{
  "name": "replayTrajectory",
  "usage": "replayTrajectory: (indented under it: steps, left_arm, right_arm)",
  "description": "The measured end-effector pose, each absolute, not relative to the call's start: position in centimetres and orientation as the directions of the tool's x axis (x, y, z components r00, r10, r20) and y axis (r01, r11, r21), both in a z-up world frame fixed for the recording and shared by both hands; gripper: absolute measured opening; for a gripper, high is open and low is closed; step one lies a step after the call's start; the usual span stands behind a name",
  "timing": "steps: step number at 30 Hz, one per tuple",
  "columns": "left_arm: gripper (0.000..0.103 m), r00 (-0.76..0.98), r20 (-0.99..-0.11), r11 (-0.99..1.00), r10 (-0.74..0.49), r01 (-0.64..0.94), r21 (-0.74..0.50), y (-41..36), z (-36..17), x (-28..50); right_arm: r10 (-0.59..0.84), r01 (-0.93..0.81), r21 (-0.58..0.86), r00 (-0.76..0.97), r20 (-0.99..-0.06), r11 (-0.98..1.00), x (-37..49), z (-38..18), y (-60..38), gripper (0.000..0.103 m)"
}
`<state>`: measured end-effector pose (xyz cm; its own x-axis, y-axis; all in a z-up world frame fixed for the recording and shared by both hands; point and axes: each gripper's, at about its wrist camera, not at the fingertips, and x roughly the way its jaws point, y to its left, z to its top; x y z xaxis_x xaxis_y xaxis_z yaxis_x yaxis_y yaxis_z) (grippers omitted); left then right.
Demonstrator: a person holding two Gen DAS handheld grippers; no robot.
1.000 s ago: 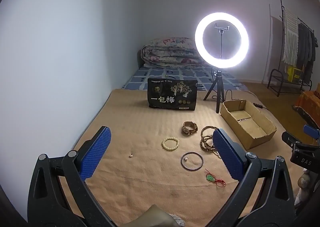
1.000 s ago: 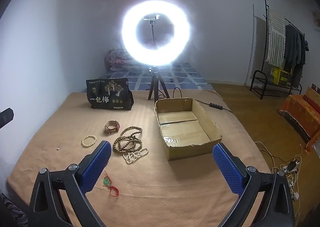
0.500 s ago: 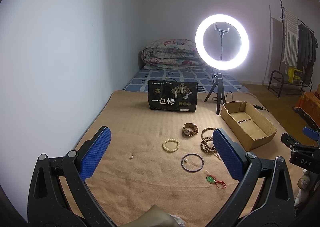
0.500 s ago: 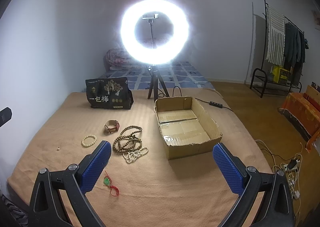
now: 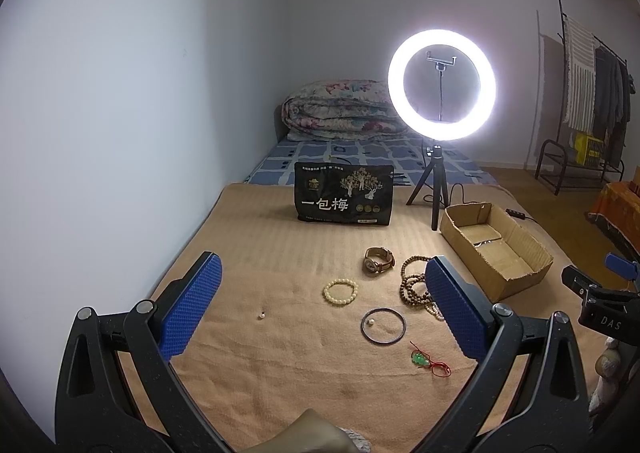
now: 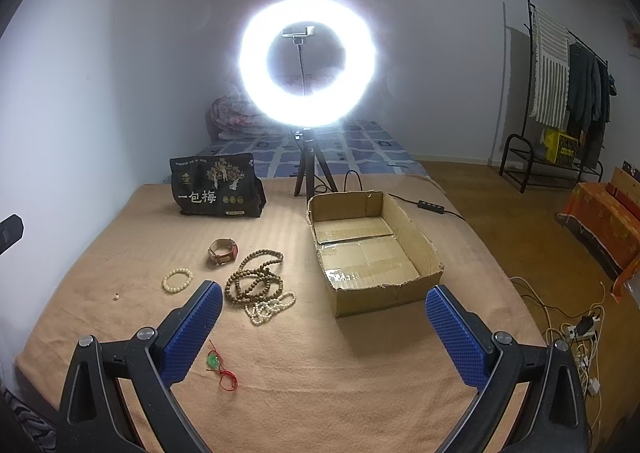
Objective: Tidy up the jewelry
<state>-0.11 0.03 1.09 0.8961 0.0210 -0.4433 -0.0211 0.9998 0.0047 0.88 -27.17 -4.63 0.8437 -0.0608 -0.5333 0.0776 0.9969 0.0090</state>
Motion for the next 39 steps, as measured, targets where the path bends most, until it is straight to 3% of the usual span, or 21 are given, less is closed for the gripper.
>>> replayTrajectory:
  steps: [39]
  left_arm:
    - [0.103, 0.897, -0.441, 1.000, 0.021, -0.019, 0.009, -0.23, 1.04, -0.51]
  right_arm:
    - [-0.052, 0.070, 0.012, 0.838, -0.543, 0.997, 0.62, -5.18, -27.09, 0.103]
